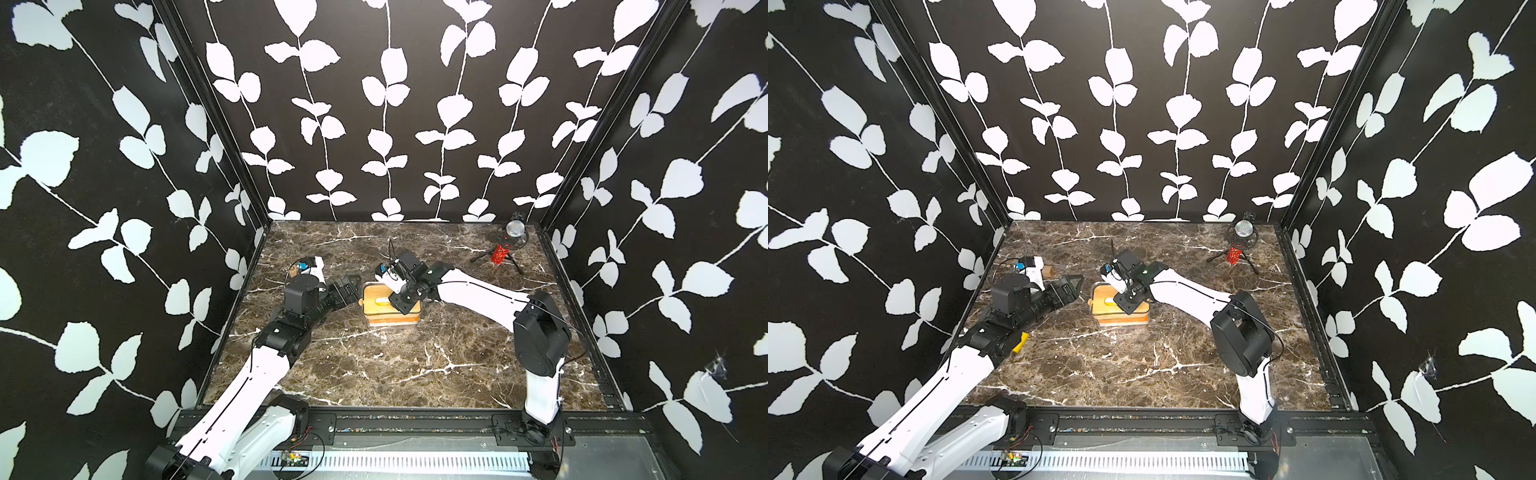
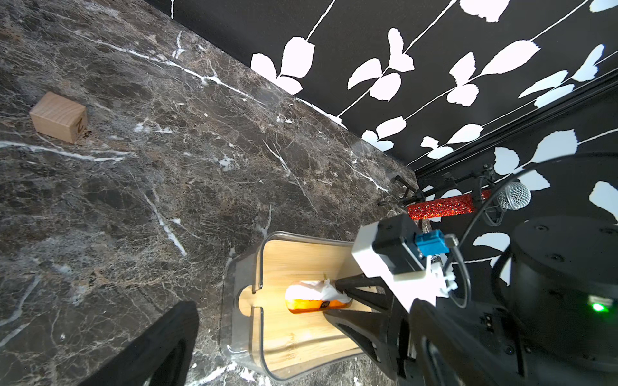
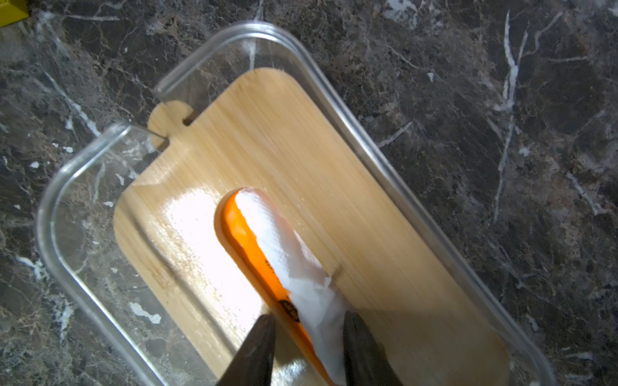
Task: Put the tissue paper into the tissue box
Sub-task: Pull the paper towel from the tissue box.
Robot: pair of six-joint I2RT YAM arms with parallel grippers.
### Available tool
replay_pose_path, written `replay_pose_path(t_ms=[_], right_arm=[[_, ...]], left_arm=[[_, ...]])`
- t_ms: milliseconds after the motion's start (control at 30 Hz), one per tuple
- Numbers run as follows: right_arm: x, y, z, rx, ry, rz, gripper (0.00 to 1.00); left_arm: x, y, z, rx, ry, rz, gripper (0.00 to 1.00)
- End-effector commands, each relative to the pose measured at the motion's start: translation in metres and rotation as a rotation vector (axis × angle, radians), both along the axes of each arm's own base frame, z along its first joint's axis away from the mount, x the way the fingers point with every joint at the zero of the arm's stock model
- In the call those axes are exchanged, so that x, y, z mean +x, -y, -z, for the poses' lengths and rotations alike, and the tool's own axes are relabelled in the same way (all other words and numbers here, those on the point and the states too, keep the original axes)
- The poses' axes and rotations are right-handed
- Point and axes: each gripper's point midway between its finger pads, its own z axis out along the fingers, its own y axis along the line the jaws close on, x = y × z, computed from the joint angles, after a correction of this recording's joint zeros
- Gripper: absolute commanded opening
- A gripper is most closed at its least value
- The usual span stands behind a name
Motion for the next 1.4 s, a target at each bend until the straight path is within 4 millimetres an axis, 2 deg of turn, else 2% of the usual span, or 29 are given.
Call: replay_pose_path(t_ms=[0,200,333,633,867,900,967,1033,1067,1133,1167,1367], right_arm=[[0.003,-0.003,-0.003,-0.006,0.012,-0.006,0.27],[0.006,-0.003,-0.007,-0.006,0.037,-0.01,0.07],[0.008,-0.004,-0.018,0.016,0.066,-0.012,0.0],[0.008,-0.006,-0.056,0.126,0.155,-0.014,0.0],[0.006,-0.006,-0.057,0.136,0.155,-0.015,0.0],[0.005,-0.006,-0.057,0.137,0.153,-0.017,0.03],[0.005,-0.006,-0.056,0.137,0.151,-0.016,0.16],[0.005,-0.006,-0.058,0.141,0.151,-0.015,0.19],[0.004,-0.007,-0.059,0.146,0.15,-0.018,0.24],[0.005,-0.008,-0.059,0.151,0.151,-0.019,0.43],[0.005,-0.008,-0.058,0.145,0.151,-0.017,0.46],[0.007,-0.009,-0.039,0.108,0.122,-0.022,0.48]], left_arm=[[0.001,0.0,-0.003,-0.006,0.022,0.005,0.99],[0.002,0.001,-0.002,-0.008,0.019,0.006,0.99],[0.002,0.001,-0.001,-0.01,0.017,0.005,0.99],[0.003,0.002,-0.001,-0.013,0.016,0.009,0.99],[0.003,0.002,0.0,-0.015,0.015,0.008,0.99],[0.003,0.002,-0.001,-0.015,0.016,0.008,0.99],[0.003,0.002,0.0,-0.012,0.015,0.008,0.99],[0.003,0.002,0.001,-0.011,0.013,0.007,0.98],[0.003,0.002,0.001,-0.011,0.013,0.01,0.99],[0.003,0.002,0.002,-0.009,0.013,0.007,0.99],[0.003,0.002,0.002,-0.01,0.013,0.007,0.99],[0.003,0.001,0.001,-0.008,0.015,0.005,0.99]])
